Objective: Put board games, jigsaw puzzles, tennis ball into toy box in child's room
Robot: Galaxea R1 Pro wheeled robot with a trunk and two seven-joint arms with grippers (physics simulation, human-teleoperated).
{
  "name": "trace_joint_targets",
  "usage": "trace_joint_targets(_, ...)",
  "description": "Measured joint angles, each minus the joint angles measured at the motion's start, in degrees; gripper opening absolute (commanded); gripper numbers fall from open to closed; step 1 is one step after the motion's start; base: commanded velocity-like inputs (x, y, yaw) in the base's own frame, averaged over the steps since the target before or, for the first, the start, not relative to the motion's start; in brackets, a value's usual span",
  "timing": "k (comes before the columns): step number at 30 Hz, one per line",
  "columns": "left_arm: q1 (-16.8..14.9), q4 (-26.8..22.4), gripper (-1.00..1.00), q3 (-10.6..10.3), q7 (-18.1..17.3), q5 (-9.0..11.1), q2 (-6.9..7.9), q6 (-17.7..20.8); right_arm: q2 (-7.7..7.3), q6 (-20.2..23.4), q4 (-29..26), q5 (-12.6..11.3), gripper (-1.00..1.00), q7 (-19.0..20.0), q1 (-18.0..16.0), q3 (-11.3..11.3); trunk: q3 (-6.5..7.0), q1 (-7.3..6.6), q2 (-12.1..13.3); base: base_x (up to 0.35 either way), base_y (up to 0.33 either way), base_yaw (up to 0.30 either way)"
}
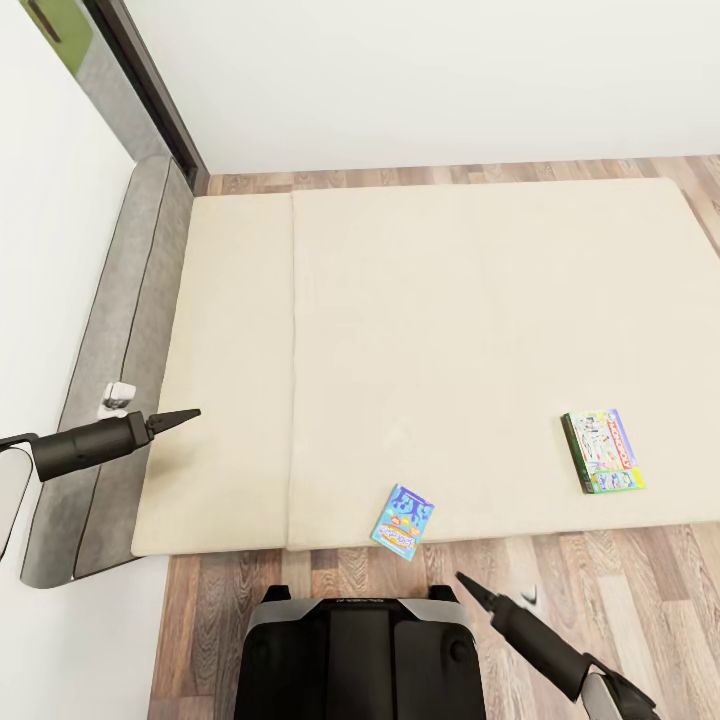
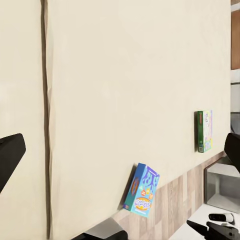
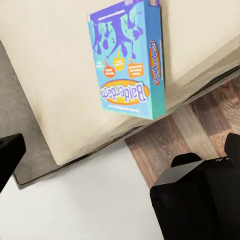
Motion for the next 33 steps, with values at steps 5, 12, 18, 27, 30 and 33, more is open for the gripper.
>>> trace_joint_targets(5,0.0,0.0,1.0,-0.04,-0.01,0.06,0.0,0.0,0.14,-0.08,1.44,0.0,1.0,-0.02,-0.8,0.83,0.0,0.0,0.0,0.0,0.0,0.0)
trace_joint_targets(12,0.08,0.0,1.0,-0.04,-0.01,0.09,0.0,0.0,0.24,-0.19,1.93,0.04,1.0,-0.03,-1.33,1.07,0.0,0.0,0.0,0.0,0.0,0.0)
trace_joint_targets(18,0.09,0.0,1.0,-0.09,-0.01,0.1,-0.02,0.0,0.33,-2.03,1.98,0.09,1.0,-0.02,-1.45,1.18,0.0,0.0,0.0,0.0,0.0,0.0)
trace_joint_targets(27,0.09,0.0,1.0,-0.09,-0.01,0.1,-0.04,0.0,0.32,-3.66,2.3,-0.01,1.0,0.03,-1.47,1.19,0.0,0.0,0.0,0.0,0.0,0.0)
trace_joint_targets(30,0.09,0.0,1.0,-0.12,-0.01,0.1,-0.03,0.0,0.2,-4.39,4.32,-0.01,1.0,0.03,-1.46,1.1,0.0,0.0,0.0,0.0,0.0,0.0)
trace_joint_targets(33,0.09,0.0,1.0,-0.1,-0.01,0.1,-0.03,0.0,0.16,-5.43,5.49,0.02,1.0,0.06,-1.47,1.07,0.0,0.0,0.0,0.0,0.0,0.0)
